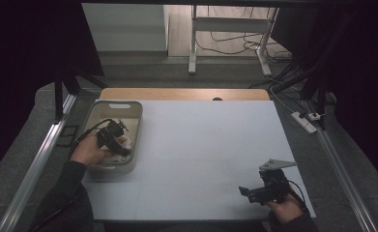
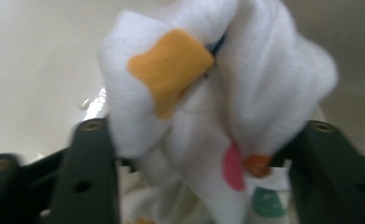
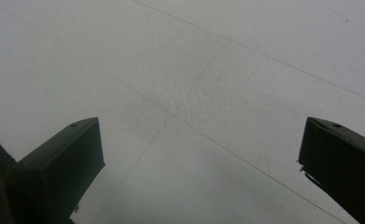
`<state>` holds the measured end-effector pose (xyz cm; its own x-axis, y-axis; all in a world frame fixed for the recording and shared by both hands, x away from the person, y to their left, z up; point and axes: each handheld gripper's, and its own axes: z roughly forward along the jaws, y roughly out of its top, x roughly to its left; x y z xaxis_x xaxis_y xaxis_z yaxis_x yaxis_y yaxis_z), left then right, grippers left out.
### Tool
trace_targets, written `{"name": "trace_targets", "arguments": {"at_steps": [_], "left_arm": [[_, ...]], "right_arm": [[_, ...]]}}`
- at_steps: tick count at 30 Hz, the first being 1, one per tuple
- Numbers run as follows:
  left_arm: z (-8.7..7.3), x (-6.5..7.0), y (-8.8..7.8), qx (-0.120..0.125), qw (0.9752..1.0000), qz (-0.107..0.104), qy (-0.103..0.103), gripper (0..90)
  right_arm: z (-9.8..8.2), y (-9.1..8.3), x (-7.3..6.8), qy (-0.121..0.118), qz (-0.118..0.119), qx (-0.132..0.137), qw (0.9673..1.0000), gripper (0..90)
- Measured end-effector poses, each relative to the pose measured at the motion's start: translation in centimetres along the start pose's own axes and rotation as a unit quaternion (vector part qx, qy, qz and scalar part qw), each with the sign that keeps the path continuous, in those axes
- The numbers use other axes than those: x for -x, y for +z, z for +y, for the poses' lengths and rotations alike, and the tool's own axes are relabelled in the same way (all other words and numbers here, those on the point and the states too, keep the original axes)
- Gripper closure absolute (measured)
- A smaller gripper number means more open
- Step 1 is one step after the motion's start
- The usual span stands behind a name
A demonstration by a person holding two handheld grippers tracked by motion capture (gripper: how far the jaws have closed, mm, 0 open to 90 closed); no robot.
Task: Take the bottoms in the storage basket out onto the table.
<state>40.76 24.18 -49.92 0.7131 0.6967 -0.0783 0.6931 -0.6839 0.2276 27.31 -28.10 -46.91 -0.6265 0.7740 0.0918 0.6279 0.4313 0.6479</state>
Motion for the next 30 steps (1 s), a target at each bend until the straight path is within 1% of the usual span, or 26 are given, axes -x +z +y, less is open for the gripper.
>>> {"name": "trace_targets", "arguments": {"at_steps": [2,5,6,10,12,13,15,17,20,24,27,30], "left_arm": [[0.0,0.1,-0.2,0.001,1.0,0.007,-0.007,57.0],[0.1,0.2,-0.7,0.003,0.9995,0.027,-0.017,64.2],[0.1,0.2,-0.7,0.004,0.9993,0.03,-0.021,65.0],[0.1,0.3,-1.0,0.009,0.9988,0.041,-0.024,66.1],[0.0,0.3,-1.2,0.014,0.9989,0.037,-0.026,66.1],[0.0,0.3,-1.3,0.018,0.9987,0.039,-0.025,66.0],[0.0,0.3,-1.6,0.028,0.9986,0.037,-0.028,65.9],[-0.1,0.3,-2.0,0.042,0.9981,0.037,-0.026,65.9],[-0.3,0.3,-2.7,0.064,0.9969,0.035,-0.03,65.7],[-0.5,0.3,-3.6,0.088,0.9946,0.032,-0.043,65.6],[-0.7,0.3,-4.4,0.107,0.9924,0.032,-0.052,65.5],[-0.9,0.2,-5.2,0.129,0.9896,0.028,-0.058,65.3]], "right_arm": [[0.0,0.0,0.0,0.0,0.0,0.0,1.0,0.0],[0.0,0.0,0.0,0.0,0.0,-0.001,1.0,0.0],[0.0,0.0,0.0,0.0,0.0,0.0,1.0,0.0],[0.0,0.0,0.0,0.0,-0.001,0.0,1.0,0.0],[0.0,0.1,0.0,0.0,-0.001,0.001,1.0,0.0],[0.0,0.0,0.0,0.0,-0.001,-0.001,1.0,0.0],[0.0,0.0,0.0,-0.001,-0.001,-0.001,1.0,0.0],[0.0,0.0,0.0,-0.001,-0.001,-0.001,1.0,0.0],[0.0,0.0,0.0,-0.001,0.0,-0.001,1.0,0.0],[0.0,0.0,0.0,-0.001,-0.001,-0.001,1.0,0.0],[0.0,0.0,0.0,-0.003,-0.001,-0.002,1.0,0.0],[0.0,0.0,0.0,-0.003,-0.001,-0.002,1.0,0.0]]}}
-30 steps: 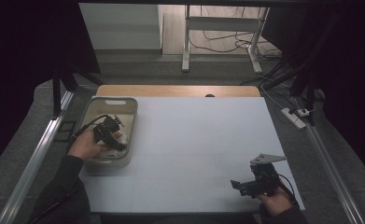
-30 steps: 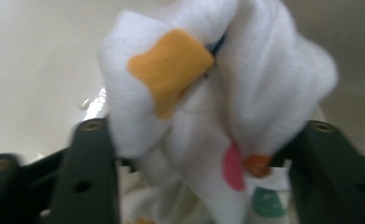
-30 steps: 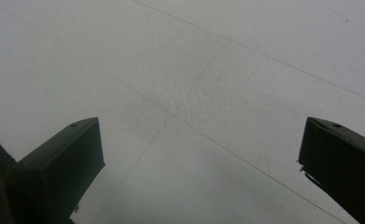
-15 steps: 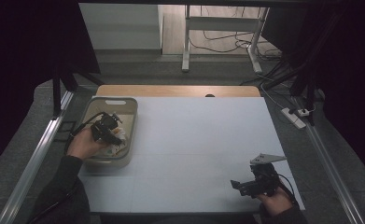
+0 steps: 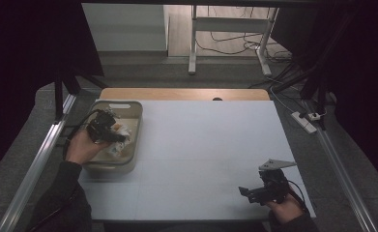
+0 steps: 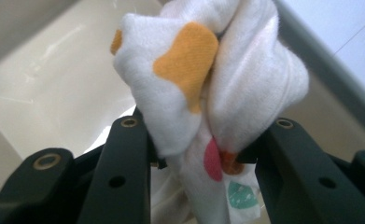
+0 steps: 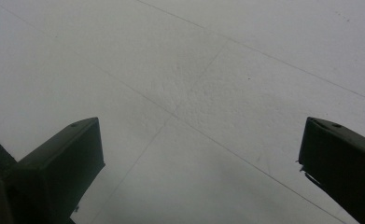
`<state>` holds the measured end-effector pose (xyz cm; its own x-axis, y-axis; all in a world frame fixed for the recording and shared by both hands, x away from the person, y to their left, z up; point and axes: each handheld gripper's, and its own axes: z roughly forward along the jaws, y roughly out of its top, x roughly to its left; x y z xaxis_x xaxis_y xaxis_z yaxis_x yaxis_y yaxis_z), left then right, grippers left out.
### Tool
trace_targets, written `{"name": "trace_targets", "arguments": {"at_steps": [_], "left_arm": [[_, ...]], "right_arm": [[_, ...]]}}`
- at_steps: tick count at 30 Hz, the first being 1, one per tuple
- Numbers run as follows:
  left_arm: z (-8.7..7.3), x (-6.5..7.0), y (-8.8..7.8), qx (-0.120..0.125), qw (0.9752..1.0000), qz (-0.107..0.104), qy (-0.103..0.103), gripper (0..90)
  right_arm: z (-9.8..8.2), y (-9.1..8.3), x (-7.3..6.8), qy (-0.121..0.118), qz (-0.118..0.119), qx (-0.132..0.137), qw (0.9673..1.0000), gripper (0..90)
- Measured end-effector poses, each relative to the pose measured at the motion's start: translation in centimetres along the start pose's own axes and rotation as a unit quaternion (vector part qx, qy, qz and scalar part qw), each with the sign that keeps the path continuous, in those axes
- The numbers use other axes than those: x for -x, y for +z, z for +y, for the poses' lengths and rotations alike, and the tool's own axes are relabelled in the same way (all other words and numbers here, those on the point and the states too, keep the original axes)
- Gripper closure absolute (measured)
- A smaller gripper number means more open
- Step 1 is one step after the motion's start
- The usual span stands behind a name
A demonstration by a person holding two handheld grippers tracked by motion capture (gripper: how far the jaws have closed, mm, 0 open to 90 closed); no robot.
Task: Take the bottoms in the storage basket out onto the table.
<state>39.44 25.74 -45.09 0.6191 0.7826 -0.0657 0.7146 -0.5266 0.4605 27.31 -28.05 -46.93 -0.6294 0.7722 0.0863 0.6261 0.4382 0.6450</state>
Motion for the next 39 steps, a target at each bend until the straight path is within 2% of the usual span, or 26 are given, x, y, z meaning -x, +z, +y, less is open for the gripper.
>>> {"name": "trace_targets", "arguments": {"at_steps": [5,17,26,31,39], "left_arm": [[0.0,0.0,-1.1,0.03,0.9995,-0.002,-0.004,65.1],[0.3,0.1,-3.3,0.077,0.997,-0.001,-0.006,64.9],[0.4,0.1,-4.6,0.095,0.9954,0.007,-0.007,64.7],[0.7,0.1,-5.1,0.111,0.9937,-0.009,-0.011,64.6],[1.7,0.6,-5.7,0.122,0.9924,-0.014,-0.004,64.4]], "right_arm": [[0.0,0.0,0.0,0.0,0.0,0.0,1.0,0.0],[0.0,0.0,0.0,0.001,0.001,-0.002,1.0,0.0],[0.0,0.1,0.1,0.004,0.003,-0.002,1.0,0.0],[0.1,0.1,0.1,0.005,0.003,-0.002,1.0,0.0],[0.1,0.1,0.1,0.005,0.004,-0.003,1.0,0.0]]}}
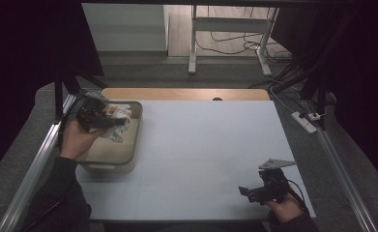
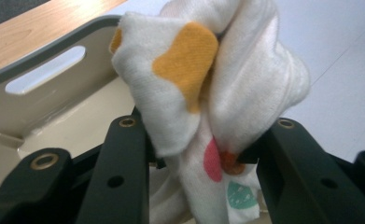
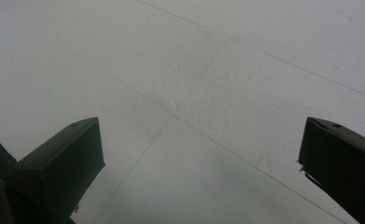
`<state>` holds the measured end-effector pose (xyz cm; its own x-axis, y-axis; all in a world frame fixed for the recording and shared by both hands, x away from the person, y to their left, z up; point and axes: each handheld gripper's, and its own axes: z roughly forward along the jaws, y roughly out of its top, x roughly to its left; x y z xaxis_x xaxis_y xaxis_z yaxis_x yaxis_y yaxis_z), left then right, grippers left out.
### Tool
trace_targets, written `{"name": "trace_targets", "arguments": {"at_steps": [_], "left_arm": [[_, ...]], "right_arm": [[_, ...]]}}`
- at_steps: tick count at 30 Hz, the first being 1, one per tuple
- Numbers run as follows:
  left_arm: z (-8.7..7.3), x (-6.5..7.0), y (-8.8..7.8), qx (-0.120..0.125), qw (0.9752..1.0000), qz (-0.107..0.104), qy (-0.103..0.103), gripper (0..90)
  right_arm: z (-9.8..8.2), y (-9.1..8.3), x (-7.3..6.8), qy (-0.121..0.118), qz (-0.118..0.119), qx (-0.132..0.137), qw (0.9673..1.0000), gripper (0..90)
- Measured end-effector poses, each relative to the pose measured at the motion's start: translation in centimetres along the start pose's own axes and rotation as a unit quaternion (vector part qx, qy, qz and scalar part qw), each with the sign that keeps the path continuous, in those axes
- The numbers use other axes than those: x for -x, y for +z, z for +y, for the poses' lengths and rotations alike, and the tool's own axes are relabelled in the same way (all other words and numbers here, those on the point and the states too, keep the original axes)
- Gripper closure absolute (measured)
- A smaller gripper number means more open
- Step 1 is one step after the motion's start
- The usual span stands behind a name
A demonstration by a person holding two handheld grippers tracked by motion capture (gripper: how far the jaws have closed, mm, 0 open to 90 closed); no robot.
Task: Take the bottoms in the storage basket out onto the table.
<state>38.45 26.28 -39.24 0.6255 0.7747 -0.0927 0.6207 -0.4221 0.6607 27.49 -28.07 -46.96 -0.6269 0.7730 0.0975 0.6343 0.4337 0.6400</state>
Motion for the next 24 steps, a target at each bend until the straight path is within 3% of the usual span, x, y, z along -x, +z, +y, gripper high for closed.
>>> {"name": "trace_targets", "arguments": {"at_steps": [24], "left_arm": [[3.2,2.2,1.2,0.007,0.999,-0.024,0.037,63.7]], "right_arm": [[0.0,0.0,0.0,0.006,0.003,0.001,1.0,0.0]]}}
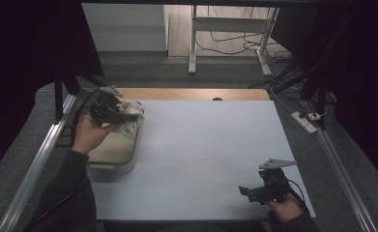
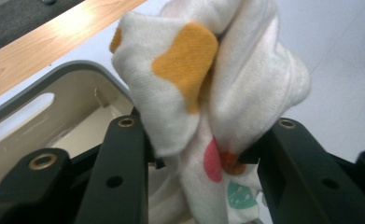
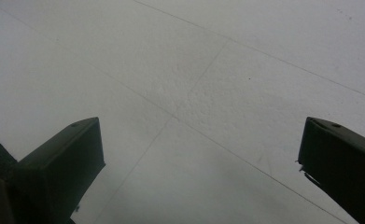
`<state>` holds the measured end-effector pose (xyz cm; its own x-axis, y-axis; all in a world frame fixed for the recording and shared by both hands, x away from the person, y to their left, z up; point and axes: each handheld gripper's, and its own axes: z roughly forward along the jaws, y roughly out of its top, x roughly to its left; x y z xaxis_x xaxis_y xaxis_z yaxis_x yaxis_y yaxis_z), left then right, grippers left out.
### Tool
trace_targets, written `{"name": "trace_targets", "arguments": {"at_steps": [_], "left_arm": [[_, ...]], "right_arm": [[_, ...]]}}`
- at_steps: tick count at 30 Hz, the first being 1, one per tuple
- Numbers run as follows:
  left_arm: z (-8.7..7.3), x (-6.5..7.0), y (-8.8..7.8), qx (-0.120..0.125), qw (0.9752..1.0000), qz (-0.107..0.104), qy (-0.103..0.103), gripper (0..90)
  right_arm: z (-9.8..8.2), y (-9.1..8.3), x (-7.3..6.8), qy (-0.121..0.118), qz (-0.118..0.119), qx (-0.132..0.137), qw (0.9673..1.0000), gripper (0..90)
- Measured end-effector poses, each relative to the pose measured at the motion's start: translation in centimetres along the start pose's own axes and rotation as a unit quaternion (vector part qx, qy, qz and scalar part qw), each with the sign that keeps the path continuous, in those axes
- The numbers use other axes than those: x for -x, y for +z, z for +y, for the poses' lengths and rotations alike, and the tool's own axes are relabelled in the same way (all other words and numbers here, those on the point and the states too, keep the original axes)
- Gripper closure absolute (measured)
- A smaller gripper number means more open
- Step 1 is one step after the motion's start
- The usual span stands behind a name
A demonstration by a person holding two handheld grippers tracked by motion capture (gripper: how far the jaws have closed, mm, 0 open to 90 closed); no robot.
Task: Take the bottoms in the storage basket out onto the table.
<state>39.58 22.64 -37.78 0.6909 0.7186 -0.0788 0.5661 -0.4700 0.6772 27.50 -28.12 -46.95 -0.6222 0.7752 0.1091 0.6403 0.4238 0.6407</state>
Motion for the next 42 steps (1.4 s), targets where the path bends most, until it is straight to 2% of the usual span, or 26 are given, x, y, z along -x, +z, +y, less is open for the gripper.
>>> {"name": "trace_targets", "arguments": {"at_steps": [8,18,30,42], "left_arm": [[1.0,0.8,0.7,0.0,0.9999,-0.004,0.015,63.3],[2.0,1.5,1.8,0.003,0.9997,-0.009,0.021,62.9],[3.2,2.6,3.7,0.0,0.9994,-0.019,0.029,62.5],[4.5,3.7,5.6,-0.001,0.9984,-0.03,0.048,61.9]], "right_arm": [[0.0,0.0,0.0,0.0,0.0,0.0,1.0,0.1],[0.0,0.0,0.0,-0.004,0.001,-0.001,1.0,0.1],[0.0,0.0,0.0,-0.006,0.001,0.0,1.0,0.1],[0.0,0.0,0.0,-0.007,0.002,0.0,1.0,0.1]]}}
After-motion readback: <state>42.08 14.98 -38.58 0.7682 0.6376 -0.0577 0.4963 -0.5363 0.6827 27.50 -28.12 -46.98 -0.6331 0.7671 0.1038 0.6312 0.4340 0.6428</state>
